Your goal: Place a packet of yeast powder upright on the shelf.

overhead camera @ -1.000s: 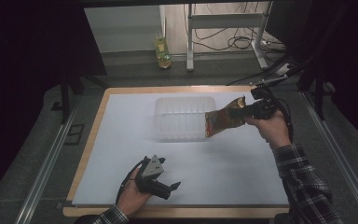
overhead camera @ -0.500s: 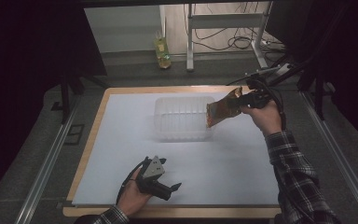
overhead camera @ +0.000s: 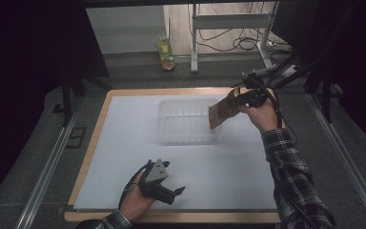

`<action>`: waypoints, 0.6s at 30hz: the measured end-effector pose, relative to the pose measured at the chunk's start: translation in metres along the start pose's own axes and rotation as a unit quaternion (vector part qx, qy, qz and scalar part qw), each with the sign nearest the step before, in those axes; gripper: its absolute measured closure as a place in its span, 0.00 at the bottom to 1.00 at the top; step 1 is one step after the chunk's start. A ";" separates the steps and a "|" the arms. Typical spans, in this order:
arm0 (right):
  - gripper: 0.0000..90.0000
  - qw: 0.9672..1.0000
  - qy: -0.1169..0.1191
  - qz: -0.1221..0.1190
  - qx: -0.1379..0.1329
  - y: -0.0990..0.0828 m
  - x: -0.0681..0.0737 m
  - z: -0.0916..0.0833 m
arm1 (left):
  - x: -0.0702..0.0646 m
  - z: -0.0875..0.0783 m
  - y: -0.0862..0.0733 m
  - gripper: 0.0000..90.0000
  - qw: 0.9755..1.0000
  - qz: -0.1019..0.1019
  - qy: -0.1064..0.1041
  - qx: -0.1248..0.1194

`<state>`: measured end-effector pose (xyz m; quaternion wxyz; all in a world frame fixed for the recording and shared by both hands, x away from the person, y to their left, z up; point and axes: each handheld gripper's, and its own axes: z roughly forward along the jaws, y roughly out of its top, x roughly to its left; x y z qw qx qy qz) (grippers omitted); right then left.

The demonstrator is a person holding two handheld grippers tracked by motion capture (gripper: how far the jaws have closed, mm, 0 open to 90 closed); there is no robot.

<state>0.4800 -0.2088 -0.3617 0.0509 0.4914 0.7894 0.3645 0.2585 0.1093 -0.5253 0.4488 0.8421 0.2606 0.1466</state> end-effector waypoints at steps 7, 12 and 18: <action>0.76 1.000 0.005 0.009 -0.008 0.003 -0.004 0.011 | 0.000 0.000 0.000 0.01 1.000 0.001 -0.002 0.001; 0.76 1.000 0.008 0.020 -0.014 0.006 -0.006 0.021 | 0.000 0.000 0.000 0.01 1.000 0.000 -0.002 0.001; 0.76 0.999 0.011 0.029 -0.018 0.006 -0.009 0.033 | 0.000 0.000 0.000 0.01 1.000 0.000 -0.002 0.002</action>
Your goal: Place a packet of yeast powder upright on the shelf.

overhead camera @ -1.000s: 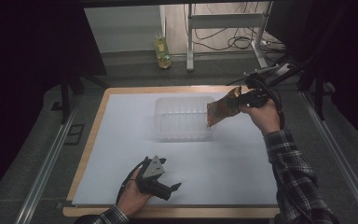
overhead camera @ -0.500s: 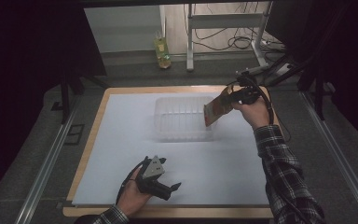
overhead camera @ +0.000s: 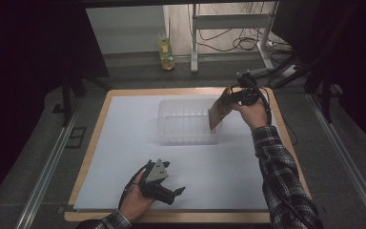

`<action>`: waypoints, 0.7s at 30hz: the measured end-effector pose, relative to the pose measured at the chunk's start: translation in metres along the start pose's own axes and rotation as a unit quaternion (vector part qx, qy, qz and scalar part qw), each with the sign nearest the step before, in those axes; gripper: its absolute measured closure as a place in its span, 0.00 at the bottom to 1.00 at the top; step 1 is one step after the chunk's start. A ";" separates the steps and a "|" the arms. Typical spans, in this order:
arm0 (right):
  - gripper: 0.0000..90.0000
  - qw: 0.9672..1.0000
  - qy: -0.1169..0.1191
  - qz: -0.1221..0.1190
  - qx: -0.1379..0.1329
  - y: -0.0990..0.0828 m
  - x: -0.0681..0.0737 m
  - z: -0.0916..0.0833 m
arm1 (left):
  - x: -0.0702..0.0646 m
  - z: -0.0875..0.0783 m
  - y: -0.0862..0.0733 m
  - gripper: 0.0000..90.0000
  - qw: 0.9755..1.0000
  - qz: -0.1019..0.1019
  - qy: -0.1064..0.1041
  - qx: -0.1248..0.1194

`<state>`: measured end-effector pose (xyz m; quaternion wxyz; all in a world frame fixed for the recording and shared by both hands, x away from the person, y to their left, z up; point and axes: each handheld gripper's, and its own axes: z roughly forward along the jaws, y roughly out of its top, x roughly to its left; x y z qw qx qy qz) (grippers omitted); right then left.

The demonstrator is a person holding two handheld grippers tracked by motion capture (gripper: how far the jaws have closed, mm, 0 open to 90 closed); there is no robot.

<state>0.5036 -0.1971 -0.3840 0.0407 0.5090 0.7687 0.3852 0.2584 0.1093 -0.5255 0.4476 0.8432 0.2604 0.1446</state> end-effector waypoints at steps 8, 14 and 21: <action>0.76 1.000 0.004 0.011 -0.009 0.001 -0.002 0.015 | 0.000 0.000 0.000 0.01 1.000 0.000 -0.001 0.000; 0.75 1.000 0.006 0.015 -0.013 -0.001 -0.002 0.025 | 0.000 0.000 0.000 0.01 1.000 0.001 -0.001 0.001; 0.74 1.000 0.005 0.006 -0.016 -0.003 0.001 0.036 | -0.001 0.001 0.000 0.01 1.000 0.002 -0.003 0.002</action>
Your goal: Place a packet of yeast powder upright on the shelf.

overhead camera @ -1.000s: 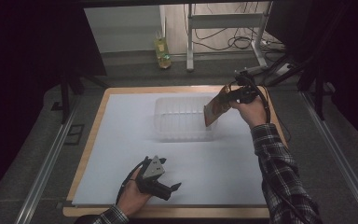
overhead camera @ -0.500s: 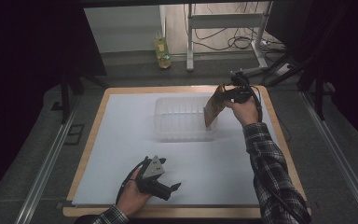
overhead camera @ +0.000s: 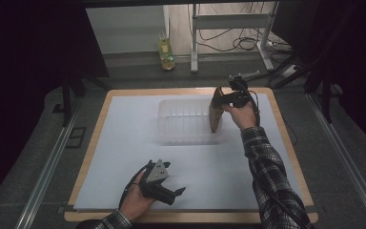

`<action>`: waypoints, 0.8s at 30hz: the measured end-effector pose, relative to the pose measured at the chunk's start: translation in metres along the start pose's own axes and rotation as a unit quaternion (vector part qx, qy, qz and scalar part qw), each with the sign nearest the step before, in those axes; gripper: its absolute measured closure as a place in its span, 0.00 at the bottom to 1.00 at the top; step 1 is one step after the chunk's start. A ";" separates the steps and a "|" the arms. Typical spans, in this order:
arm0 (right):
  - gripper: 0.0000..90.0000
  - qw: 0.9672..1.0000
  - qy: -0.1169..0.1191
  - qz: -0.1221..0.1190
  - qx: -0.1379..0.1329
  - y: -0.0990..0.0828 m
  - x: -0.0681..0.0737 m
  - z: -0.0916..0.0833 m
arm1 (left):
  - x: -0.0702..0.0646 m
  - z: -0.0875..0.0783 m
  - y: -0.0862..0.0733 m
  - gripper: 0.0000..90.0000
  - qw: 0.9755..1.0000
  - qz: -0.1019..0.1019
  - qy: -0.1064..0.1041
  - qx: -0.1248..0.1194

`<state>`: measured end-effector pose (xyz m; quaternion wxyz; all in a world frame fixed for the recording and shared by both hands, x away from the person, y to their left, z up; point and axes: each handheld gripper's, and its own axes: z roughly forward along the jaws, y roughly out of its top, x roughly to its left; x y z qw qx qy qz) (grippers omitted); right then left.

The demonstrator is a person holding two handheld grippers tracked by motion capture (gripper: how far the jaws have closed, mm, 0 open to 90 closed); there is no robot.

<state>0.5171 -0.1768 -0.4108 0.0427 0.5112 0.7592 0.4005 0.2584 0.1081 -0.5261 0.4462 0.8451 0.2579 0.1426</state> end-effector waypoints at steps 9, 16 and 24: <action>0.73 1.000 -0.001 -0.005 0.006 -0.004 0.001 0.008 | 0.000 0.000 0.000 0.01 1.000 -0.001 -0.001 -0.001; 0.64 1.000 0.006 -0.009 0.007 -0.005 0.001 0.007 | 0.000 0.000 0.000 0.01 1.000 -0.002 -0.001 -0.001; 0.52 1.000 0.010 -0.027 0.006 -0.005 0.004 -0.001 | 0.000 0.000 0.000 0.01 1.000 0.001 0.000 0.001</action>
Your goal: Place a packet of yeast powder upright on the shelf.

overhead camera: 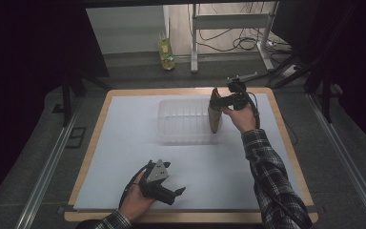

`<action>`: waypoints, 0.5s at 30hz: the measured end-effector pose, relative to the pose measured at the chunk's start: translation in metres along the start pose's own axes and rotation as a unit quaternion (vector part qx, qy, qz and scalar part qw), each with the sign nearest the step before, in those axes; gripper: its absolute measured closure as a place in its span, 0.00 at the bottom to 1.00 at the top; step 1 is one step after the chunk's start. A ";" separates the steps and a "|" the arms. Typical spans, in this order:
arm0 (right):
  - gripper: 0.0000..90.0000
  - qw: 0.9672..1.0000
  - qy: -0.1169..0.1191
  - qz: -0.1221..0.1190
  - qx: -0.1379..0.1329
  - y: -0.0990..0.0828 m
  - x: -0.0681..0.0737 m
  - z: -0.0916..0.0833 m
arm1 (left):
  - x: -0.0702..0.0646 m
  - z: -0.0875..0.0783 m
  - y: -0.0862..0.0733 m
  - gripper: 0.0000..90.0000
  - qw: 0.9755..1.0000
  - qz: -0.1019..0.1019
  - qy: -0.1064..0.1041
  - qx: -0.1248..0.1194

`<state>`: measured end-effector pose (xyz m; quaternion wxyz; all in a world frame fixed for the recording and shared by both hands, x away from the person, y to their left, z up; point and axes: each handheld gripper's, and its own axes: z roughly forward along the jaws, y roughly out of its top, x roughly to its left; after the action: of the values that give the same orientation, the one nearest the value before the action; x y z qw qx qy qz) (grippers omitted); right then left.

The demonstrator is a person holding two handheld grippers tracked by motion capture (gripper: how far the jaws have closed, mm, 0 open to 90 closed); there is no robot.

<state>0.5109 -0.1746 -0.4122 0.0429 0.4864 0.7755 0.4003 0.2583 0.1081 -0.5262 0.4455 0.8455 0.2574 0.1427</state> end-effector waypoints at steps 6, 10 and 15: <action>0.40 1.000 -0.002 -0.024 0.008 -0.002 0.005 -0.003 | -0.001 0.000 0.000 0.01 1.000 -0.001 0.000 -0.001; 0.33 0.999 -0.002 -0.038 0.001 -0.004 0.008 -0.006 | 0.000 0.001 0.000 0.01 1.000 0.000 0.000 -0.001; 0.26 0.998 0.000 -0.064 -0.008 -0.008 0.011 -0.009 | 0.000 0.001 0.000 0.01 1.000 0.001 0.000 0.000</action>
<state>0.4955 -0.1732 -0.4080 0.0724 0.4350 0.8018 0.4032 0.2582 0.1075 -0.5266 0.4452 0.8459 0.2567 0.1428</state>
